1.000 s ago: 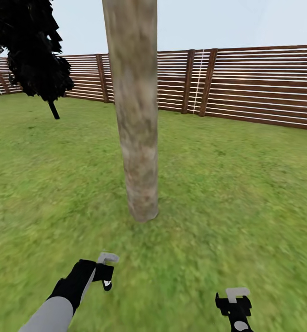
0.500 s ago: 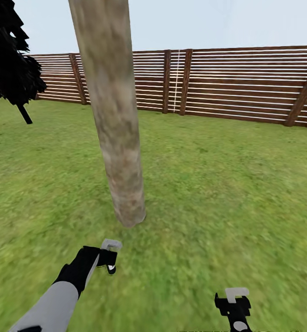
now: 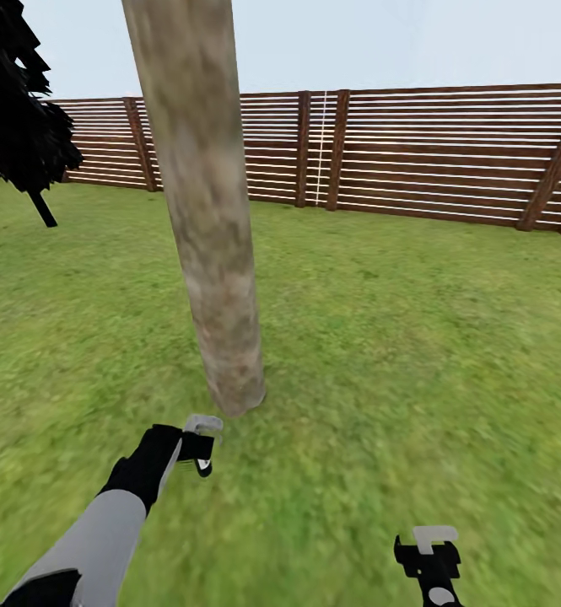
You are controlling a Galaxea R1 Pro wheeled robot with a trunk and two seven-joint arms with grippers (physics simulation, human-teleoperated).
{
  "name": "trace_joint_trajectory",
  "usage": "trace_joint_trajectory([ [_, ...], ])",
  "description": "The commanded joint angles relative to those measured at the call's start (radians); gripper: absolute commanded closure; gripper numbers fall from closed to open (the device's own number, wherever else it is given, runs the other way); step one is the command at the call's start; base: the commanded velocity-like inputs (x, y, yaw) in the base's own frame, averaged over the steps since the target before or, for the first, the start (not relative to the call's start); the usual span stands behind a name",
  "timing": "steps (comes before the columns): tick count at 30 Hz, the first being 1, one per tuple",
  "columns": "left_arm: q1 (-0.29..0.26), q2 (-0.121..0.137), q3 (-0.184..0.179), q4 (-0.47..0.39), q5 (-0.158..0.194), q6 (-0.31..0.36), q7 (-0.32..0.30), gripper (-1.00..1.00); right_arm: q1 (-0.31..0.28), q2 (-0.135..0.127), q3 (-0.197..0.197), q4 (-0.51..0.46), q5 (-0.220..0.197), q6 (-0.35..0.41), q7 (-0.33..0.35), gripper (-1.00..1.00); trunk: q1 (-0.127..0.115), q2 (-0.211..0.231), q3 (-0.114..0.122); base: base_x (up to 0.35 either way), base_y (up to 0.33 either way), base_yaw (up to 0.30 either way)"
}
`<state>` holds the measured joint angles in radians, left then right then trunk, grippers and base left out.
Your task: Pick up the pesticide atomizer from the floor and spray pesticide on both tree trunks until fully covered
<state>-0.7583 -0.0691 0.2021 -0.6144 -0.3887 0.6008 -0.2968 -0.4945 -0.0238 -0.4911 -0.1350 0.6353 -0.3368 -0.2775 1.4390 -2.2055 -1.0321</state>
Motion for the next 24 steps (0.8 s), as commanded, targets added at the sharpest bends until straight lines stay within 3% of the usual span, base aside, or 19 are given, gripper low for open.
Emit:
trace_joint_trajectory([
  [1,-0.004,-0.002,0.008,-0.007,-0.012,0.010,-0.010,1.00,0.000,0.000,-0.008,0.002,0.011,-0.004,-0.004,-1.00,0.000,0.000,-0.001,0.000,0.000,0.000],
  [7,-0.019,-0.032,0.009,-0.015,-0.012,0.041,-0.006,1.00,0.005,0.001,-0.007,0.003,0.011,-0.004,-0.003,-1.00,0.000,0.000,-0.001,0.000,0.000,0.000],
  [9,-0.019,-0.030,0.009,-0.016,-0.012,0.042,-0.008,1.00,0.007,0.001,-0.007,0.003,0.011,-0.004,-0.003,-1.00,0.000,0.000,-0.001,0.000,0.000,0.000],
  [11,-0.026,-0.010,0.009,-0.025,-0.014,0.044,-0.011,1.00,0.008,0.001,-0.007,0.002,0.011,-0.004,-0.003,-1.00,0.000,0.000,-0.001,0.000,0.000,0.000],
  [12,-0.031,0.007,0.010,-0.034,-0.013,0.048,-0.012,1.00,0.008,0.000,-0.008,0.002,0.011,-0.004,-0.003,-1.00,0.000,0.000,-0.001,0.000,0.000,0.000],
  [13,-0.036,0.043,0.010,-0.048,-0.010,0.070,-0.012,1.00,0.008,0.000,-0.008,0.002,0.011,-0.004,-0.004,-1.00,0.000,0.000,-0.001,0.000,0.000,0.000],
  [14,-0.038,0.052,0.009,-0.054,-0.010,0.088,-0.013,1.00,0.008,-0.001,-0.009,0.002,0.011,-0.004,-0.004,-1.00,0.000,0.000,-0.001,0.000,0.000,0.000],
  [16,-0.039,0.044,0.008,-0.059,-0.011,0.101,-0.012,1.00,0.008,-0.001,-0.009,0.002,0.011,-0.004,-0.005,-1.00,0.000,0.000,-0.001,0.000,0.000,0.000],
  [19,-0.041,0.010,0.007,-0.068,-0.012,0.108,-0.012,1.00,0.008,-0.001,-0.009,0.002,0.011,-0.004,-0.005,-1.00,0.000,0.000,-0.001,0.073,-0.105,0.011],
  [24,-0.041,0.005,-0.002,-0.091,-0.011,0.109,-0.012,1.00,0.008,-0.001,-0.009,0.002,0.011,-0.004,-0.005,-1.00,0.000,0.000,0.003,0.053,-0.242,0.149],
])
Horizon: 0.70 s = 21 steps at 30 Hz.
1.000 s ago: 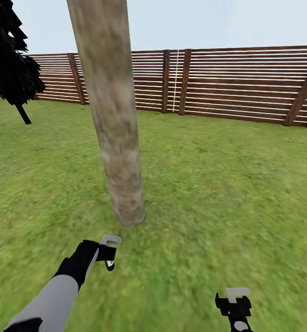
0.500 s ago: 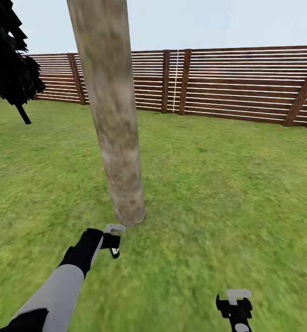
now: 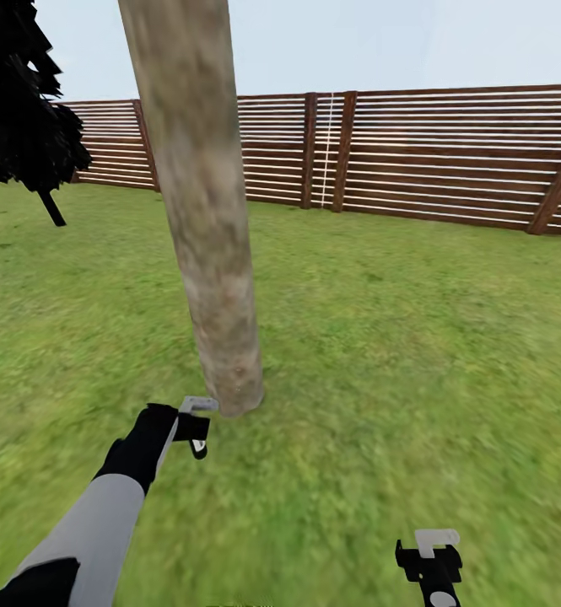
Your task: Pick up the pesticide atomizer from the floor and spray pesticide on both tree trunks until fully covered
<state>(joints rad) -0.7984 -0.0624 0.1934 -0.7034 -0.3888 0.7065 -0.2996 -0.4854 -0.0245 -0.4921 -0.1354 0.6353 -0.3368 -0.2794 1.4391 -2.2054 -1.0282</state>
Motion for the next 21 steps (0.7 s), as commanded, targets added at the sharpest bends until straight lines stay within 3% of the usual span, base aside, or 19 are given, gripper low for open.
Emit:
trace_joint_trajectory([
  [1,-0.001,-0.002,0.005,-0.007,-0.011,0.003,-0.009,1.00,-0.001,0.000,-0.008,0.002,0.010,-0.004,-0.003,-1.00,0.000,0.000,0.000,-0.115,-0.244,0.187],
  [5,-0.014,-0.017,0.003,-0.038,-0.010,0.005,-0.009,1.00,-0.001,0.000,-0.008,0.002,0.010,-0.004,-0.003,-1.00,0.000,0.000,0.004,-0.073,-0.216,0.178],
  [6,-0.020,-0.037,0.003,-0.042,-0.010,0.007,-0.009,1.00,-0.001,0.000,-0.008,0.002,0.010,-0.004,-0.003,-1.00,0.000,0.000,0.004,0.281,-0.045,0.029],
  [7,-0.021,-0.040,0.003,-0.042,-0.009,0.008,-0.009,1.00,-0.001,0.000,-0.008,0.002,0.010,-0.004,-0.003,-1.00,0.000,0.000,0.004,0.301,-0.029,0.019],
  [13,-0.021,-0.042,0.002,-0.042,-0.011,0.010,-0.009,1.00,-0.001,0.000,-0.008,0.002,0.010,-0.004,-0.003,-1.00,0.000,0.000,0.004,0.319,-0.006,0.004],
  [16,-0.020,-0.028,0.002,-0.049,-0.015,0.016,-0.009,1.00,-0.001,-0.001,-0.008,0.002,0.010,-0.004,-0.003,-1.00,0.000,0.000,0.004,0.052,0.000,0.000],
  [17,-0.021,-0.017,0.003,-0.058,-0.016,0.024,-0.009,1.00,-0.001,-0.001,-0.008,0.002,0.010,-0.004,-0.003,-1.00,0.000,0.000,0.004,0.015,0.000,0.000],
  [19,-0.019,0.036,0.002,-0.090,-0.011,0.085,-0.010,1.00,-0.001,-0.001,-0.008,0.002,0.010,-0.004,-0.003,-1.00,0.000,0.000,0.004,0.005,0.000,0.000],
  [21,-0.015,0.041,-0.001,-0.101,-0.009,0.119,-0.011,1.00,-0.001,-0.001,-0.008,0.002,0.010,-0.004,-0.003,-1.00,0.000,0.000,0.004,0.001,0.000,0.000],
])
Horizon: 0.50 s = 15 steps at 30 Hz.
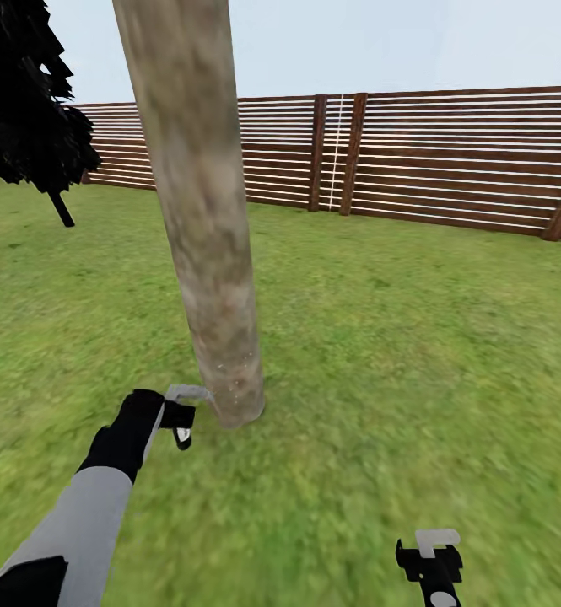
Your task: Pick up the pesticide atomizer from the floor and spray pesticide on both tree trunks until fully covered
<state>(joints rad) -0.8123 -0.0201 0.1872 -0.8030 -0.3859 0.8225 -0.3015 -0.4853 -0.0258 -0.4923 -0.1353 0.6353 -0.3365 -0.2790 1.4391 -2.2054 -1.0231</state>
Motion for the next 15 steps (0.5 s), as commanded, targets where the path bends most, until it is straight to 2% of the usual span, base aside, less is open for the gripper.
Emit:
trace_joint_trajectory([
  [1,0.000,-0.015,-0.008,-0.003,-0.011,0.009,-0.010,1.00,-0.001,0.000,-0.008,0.002,0.011,-0.004,-0.003,-1.00,0.000,0.000,-0.001,0.000,0.000,0.000],
  [2,-0.002,-0.029,-0.020,-0.004,-0.011,0.012,-0.010,1.00,-0.001,0.000,-0.008,0.002,0.011,-0.004,-0.003,-1.00,0.000,0.000,-0.001,0.000,0.000,0.000],
  [3,-0.007,-0.066,-0.051,-0.005,-0.011,0.016,-0.009,1.00,-0.001,0.000,-0.008,0.002,0.011,-0.004,-0.003,-1.00,0.000,0.000,-0.001,0.000,0.000,0.000],
  [4,-0.013,-0.085,-0.062,-0.006,-0.010,0.017,-0.009,1.00,-0.001,0.000,-0.008,0.002,0.011,-0.004,-0.003,-1.00,0.000,0.000,-0.001,0.000,0.000,0.000],
  [5,-0.023,-0.098,-0.068,-0.006,-0.010,0.018,-0.009,1.00,-0.001,0.000,-0.008,0.002,0.011,-0.004,-0.003,-1.00,0.000,0.000,-0.001,0.000,0.000,0.000],
  [7,-0.036,-0.101,-0.070,-0.007,-0.009,0.019,-0.008,1.00,-0.001,0.000,-0.008,0.002,0.011,-0.004,-0.003,-1.00,0.000,0.000,-0.001,0.000,0.000,0.000],
  [8,-0.041,-0.094,-0.067,-0.007,-0.011,0.020,-0.008,1.00,-0.001,0.000,-0.008,0.002,0.011,-0.004,-0.003,-1.00,0.000,0.000,-0.001,0.000,0.000,0.000],
  [10,-0.042,-0.056,-0.063,-0.007,-0.012,0.021,-0.008,1.00,-0.001,0.000,-0.008,0.002,0.011,-0.004,-0.003,-1.00,0.000,0.000,-0.001,0.000,0.000,0.084],
  [11,-0.042,-0.013,-0.062,-0.007,-0.010,0.021,-0.009,1.00,-0.001,0.000,-0.008,0.002,0.011,-0.004,-0.003,-1.00,0.000,0.000,-0.001,0.000,0.000,0.197],
  [12,-0.042,0.017,-0.062,-0.007,-0.009,0.023,-0.010,1.00,-0.001,0.000,-0.008,0.002,0.011,-0.004,-0.003,-1.00,0.000,0.000,-0.001,0.000,0.000,0.236],
  [13,-0.042,0.036,-0.062,-0.008,-0.009,0.024,-0.009,1.00,-0.001,0.000,-0.008,0.002,0.011,-0.004,-0.003,-1.00,0.000,0.000,-0.001,0.000,0.000,0.261],
  [15,-0.041,0.038,-0.063,-0.010,-0.008,0.023,-0.009,1.00,-0.001,0.000,-0.008,0.001,0.011,-0.004,-0.003,-1.00,0.000,0.000,-0.001,0.022,-0.003,0.187],
])
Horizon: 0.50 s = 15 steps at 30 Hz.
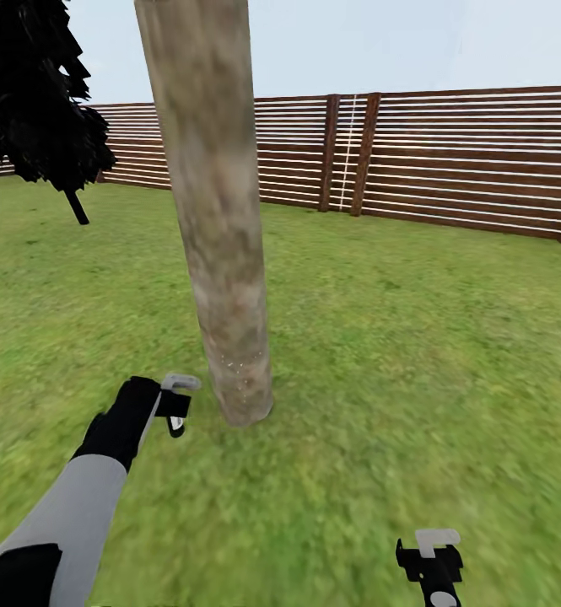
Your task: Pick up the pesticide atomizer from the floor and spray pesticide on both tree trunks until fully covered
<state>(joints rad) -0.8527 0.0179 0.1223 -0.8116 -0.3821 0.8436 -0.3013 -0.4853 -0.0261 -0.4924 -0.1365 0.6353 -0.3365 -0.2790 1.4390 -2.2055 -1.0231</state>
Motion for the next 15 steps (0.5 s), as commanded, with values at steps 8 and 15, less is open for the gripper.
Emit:
trace_joint_trajectory([
  [8,-0.002,-0.070,-0.007,-0.051,-0.012,0.002,-0.009,1.00,-0.001,-0.004,-0.008,0.003,0.012,-0.004,-0.003,-1.00,0.000,0.000,-0.001,0.231,-0.132,0.020],
  [15,-0.004,-0.070,-0.007,-0.064,-0.012,0.003,-0.009,1.00,-0.001,-0.005,-0.008,0.003,0.012,-0.004,-0.003,-1.00,0.000,0.000,-0.001,-0.089,-0.225,0.000],
])
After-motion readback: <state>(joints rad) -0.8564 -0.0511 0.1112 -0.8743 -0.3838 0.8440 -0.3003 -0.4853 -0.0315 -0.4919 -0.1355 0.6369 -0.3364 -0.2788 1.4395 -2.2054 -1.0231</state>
